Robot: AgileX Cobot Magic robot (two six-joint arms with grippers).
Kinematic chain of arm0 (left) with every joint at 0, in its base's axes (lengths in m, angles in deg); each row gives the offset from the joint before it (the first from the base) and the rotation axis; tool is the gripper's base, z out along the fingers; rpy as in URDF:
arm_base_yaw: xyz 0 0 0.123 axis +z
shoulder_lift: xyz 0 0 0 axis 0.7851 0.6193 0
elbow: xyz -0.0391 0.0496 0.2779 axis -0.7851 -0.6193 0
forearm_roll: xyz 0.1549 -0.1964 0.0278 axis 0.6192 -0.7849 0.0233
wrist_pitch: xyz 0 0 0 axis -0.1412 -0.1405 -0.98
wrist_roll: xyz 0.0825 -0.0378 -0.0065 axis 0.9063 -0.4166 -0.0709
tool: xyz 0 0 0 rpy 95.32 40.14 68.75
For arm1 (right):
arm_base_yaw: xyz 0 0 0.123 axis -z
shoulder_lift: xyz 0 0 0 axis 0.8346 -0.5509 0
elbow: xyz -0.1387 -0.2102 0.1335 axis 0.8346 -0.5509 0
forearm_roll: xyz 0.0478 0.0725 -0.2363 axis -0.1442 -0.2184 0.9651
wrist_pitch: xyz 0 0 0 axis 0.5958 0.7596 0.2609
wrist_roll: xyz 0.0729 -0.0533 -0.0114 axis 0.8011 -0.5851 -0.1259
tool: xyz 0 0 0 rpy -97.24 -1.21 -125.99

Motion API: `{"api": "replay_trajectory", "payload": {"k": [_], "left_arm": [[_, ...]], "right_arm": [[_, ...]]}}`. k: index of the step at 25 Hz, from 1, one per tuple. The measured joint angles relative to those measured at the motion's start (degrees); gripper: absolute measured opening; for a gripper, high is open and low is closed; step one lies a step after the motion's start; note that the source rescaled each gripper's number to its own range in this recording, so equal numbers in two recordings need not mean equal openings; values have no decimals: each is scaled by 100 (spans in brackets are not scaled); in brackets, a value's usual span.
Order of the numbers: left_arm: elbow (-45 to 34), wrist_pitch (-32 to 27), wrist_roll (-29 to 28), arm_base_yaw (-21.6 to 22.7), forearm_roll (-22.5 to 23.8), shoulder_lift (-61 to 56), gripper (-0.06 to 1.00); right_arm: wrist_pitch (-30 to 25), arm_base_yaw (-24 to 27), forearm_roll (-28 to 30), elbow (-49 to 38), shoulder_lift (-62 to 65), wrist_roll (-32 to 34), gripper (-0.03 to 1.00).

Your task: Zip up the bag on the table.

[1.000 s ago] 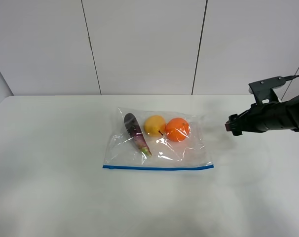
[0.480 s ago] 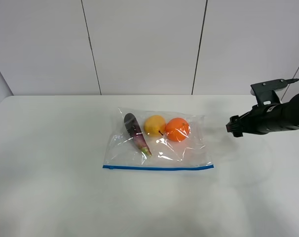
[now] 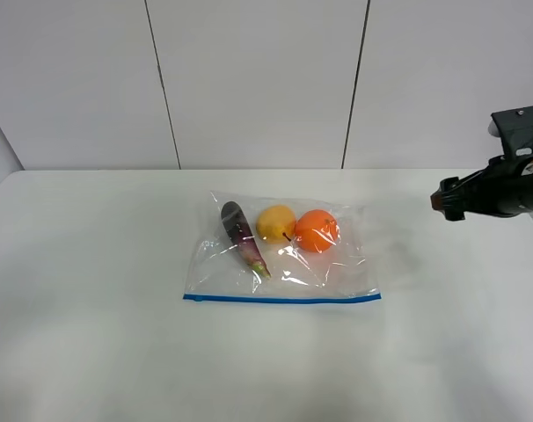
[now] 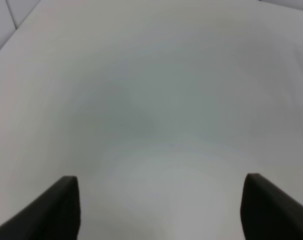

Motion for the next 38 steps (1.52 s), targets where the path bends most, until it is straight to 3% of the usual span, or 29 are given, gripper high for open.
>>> {"api": "replay_trajectory", "payload": {"k": [19,30,38], "left_arm": [[-1,0,0,0,13,0,82],[-1,0,0,0,13,0,82],[-1,0,0,0,13,0,82]], "right_arm": [[-961,182,22,-1170,3464,45,85],[-2235,182,38,-1510,5182,126,85],[-3360,182,52,-1510,5743,174,85]]}}
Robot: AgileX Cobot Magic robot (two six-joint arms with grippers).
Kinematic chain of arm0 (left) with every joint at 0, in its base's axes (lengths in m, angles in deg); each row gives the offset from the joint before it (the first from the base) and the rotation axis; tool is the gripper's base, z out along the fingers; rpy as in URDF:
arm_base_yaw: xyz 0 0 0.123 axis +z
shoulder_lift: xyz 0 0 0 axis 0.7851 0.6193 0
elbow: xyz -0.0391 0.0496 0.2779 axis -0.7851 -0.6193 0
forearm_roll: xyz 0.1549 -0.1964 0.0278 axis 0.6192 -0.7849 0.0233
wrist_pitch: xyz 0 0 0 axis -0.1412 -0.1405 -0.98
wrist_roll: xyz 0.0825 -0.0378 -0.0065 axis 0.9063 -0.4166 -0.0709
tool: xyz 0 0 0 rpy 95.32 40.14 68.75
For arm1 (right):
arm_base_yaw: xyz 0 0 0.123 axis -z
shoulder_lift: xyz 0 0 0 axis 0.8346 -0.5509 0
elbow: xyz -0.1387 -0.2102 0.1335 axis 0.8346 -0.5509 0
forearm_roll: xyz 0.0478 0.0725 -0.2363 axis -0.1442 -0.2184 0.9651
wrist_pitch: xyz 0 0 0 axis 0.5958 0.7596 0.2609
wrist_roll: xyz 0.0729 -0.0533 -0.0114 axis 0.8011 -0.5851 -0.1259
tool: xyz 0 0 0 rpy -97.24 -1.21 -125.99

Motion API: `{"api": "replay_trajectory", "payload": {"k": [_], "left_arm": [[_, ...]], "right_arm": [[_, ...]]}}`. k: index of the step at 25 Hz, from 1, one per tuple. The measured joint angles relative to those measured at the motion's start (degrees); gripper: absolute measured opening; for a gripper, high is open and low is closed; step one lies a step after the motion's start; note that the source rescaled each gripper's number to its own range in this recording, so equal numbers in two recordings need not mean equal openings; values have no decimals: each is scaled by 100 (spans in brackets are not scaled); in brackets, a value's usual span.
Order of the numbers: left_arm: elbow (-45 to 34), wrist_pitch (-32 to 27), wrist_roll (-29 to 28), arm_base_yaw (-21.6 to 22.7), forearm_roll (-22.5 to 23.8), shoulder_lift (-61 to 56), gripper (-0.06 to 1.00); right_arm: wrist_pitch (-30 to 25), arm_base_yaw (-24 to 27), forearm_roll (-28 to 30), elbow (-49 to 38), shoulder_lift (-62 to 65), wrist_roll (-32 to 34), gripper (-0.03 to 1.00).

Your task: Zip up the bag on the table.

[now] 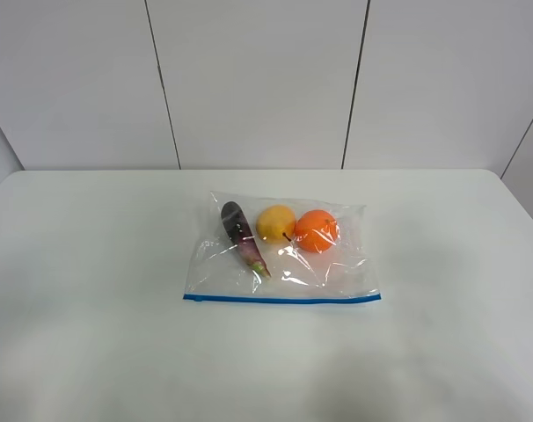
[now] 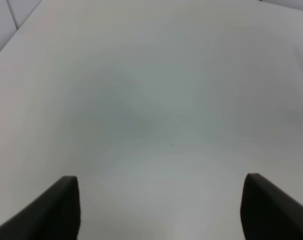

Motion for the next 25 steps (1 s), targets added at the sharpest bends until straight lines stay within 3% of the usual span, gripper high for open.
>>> {"api": "replay_trajectory", "payload": {"k": [25], "left_arm": [[0,0,0,0,0,0,82]], "right_arm": [[-1524,0,116,10,2001,601,85]]}}
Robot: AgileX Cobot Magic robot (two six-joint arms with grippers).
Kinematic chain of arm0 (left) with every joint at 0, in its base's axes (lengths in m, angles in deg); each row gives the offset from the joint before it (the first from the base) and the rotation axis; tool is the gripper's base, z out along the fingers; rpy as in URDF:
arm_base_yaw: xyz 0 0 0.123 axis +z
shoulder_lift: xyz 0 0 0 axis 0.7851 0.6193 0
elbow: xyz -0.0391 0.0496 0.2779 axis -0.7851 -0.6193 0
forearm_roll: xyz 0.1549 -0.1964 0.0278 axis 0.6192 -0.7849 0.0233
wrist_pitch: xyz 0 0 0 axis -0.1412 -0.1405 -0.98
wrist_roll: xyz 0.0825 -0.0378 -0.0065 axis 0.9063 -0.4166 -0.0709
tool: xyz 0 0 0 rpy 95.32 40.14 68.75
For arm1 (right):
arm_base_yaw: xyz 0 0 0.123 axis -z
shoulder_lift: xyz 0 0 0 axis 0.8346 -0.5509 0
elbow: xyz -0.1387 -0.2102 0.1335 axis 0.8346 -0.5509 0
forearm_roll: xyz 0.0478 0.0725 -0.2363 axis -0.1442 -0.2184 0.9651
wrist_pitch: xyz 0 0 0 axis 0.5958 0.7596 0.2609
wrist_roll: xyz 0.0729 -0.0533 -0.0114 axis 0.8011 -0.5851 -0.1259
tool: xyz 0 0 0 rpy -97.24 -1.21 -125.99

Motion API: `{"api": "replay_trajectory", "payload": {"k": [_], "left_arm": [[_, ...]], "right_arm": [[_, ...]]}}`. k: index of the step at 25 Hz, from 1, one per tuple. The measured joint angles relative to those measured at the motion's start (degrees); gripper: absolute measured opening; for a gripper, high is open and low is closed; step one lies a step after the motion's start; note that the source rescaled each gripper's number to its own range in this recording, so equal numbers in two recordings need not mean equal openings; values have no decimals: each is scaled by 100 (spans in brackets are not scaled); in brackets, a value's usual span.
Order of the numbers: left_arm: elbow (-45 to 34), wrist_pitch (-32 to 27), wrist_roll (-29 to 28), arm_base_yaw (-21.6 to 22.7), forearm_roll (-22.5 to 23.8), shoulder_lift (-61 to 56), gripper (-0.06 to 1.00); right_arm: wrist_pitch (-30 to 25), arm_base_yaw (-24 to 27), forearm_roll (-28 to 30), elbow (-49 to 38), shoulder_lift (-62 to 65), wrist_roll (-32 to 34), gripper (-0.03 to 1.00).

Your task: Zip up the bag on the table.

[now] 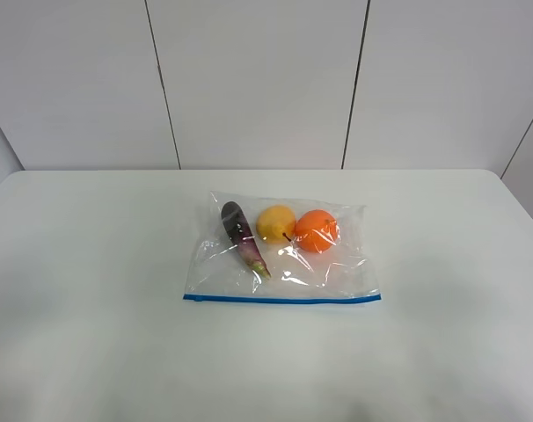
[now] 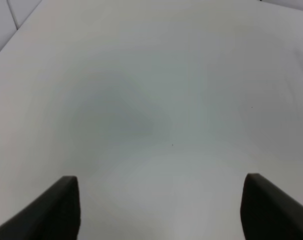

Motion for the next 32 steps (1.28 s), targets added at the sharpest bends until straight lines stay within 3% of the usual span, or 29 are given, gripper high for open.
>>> {"api": "replay_trajectory", "payload": {"k": [8,32], "left_arm": [[0,0,0,0,0,0,82],[0,0,0,0,0,0,82]], "right_arm": [[-100,0,6,0,579,150,85],[-276,0,48,-14,602,294,85]]}}
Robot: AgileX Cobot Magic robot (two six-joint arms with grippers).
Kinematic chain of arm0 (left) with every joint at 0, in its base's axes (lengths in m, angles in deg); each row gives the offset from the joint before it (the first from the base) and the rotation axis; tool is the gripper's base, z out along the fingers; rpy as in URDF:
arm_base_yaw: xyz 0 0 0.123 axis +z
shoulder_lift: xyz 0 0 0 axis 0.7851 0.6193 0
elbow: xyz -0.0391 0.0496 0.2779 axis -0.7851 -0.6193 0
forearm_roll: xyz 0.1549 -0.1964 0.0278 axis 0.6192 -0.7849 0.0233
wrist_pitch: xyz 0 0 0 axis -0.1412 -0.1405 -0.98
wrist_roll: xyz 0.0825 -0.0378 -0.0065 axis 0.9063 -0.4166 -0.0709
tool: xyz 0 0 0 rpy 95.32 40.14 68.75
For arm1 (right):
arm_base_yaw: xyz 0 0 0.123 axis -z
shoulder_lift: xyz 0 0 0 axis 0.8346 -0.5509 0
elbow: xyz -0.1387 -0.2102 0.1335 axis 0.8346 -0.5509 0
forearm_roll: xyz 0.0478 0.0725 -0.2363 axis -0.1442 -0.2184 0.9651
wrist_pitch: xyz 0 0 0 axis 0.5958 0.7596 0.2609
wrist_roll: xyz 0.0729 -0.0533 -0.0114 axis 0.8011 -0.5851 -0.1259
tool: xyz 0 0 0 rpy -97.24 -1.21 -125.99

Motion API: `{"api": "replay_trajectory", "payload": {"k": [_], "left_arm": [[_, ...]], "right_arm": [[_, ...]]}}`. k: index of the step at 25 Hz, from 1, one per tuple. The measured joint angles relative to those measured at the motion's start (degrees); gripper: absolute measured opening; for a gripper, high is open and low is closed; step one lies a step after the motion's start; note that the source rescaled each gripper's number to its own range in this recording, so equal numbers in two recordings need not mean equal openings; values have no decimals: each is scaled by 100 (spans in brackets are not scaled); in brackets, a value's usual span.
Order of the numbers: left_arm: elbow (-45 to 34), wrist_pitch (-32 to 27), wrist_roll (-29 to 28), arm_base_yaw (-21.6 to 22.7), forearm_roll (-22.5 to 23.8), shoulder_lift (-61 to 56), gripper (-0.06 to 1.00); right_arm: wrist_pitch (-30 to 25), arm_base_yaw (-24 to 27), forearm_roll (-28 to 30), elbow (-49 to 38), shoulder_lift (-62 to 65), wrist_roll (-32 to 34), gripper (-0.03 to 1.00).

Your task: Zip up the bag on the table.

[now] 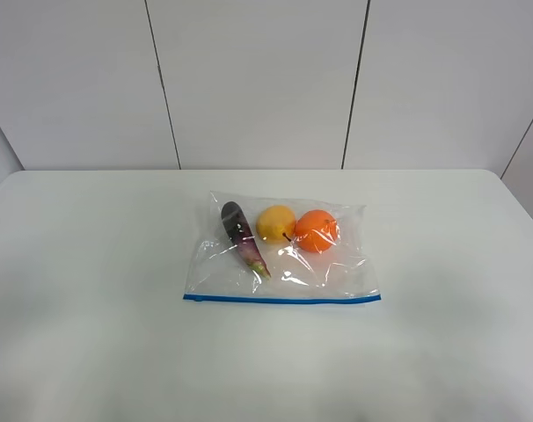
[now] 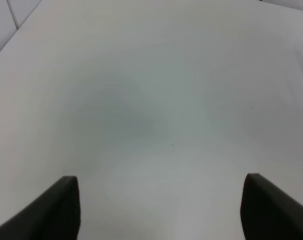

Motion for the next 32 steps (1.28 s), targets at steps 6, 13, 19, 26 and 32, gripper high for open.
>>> {"api": "replay_trajectory", "payload": {"k": [6,13,19,26,32], "left_arm": [[0,0,0,0,0,0,82],[0,0,0,0,0,0,82],[0,0,0,0,0,0,82],[0,0,0,0,0,0,82],[0,0,0,0,0,0,82]], "right_arm": [[54,0,0,-30,0,0,85],[54,0,0,-30,0,13,85],[60,0,0,-30,0,41,85],[60,0,0,-30,0,47,85],[60,0,0,-30,0,46,85]]}}
